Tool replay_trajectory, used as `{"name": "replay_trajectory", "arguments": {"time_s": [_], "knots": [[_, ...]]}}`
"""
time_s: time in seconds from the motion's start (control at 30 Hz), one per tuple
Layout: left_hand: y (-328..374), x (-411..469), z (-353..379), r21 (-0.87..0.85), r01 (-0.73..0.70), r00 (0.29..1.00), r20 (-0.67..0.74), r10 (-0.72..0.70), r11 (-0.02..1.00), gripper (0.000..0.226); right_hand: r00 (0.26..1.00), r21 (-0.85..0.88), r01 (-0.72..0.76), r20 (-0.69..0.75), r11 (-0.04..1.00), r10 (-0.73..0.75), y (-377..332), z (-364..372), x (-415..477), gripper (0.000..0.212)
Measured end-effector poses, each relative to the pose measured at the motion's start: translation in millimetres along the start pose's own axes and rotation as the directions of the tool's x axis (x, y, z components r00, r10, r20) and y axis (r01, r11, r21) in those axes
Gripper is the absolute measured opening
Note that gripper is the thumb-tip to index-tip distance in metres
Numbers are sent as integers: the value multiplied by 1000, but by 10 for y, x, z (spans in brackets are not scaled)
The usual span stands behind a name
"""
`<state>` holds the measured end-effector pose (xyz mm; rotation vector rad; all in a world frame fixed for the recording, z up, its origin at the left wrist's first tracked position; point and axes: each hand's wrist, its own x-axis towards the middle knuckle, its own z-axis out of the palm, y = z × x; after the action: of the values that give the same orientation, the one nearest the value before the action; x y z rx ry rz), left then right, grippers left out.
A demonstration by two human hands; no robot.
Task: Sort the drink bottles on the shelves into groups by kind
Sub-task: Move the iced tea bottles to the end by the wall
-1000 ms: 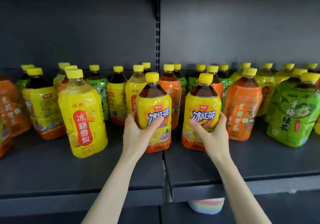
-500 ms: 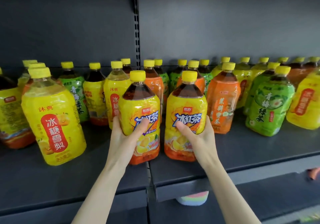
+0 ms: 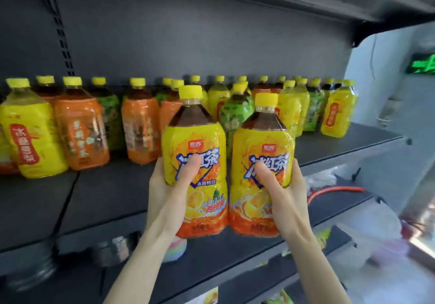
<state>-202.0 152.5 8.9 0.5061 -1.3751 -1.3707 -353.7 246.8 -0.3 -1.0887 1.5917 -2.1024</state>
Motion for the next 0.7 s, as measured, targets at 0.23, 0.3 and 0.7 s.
{"name": "replay_trajectory", "arguments": {"time_s": [0.23, 0.3, 0.7], "knots": [[-480, -405, 1583, -25, 69, 978, 198, -63, 997, 54, 975, -119, -51, -221, 992, 24, -35, -1699, -42, 52], [-554, -409, 1999, -39, 85, 965, 250, -73, 996, 44, 960, -132, -50, -278, 990, 12, -63, -2083, 38, 54], [-1391, 150, 4040, -114, 46, 917, 399, 3, 992, 43, 914, -251, 26, -386, 968, -125, 223, -3813, 1183, 50]]}}
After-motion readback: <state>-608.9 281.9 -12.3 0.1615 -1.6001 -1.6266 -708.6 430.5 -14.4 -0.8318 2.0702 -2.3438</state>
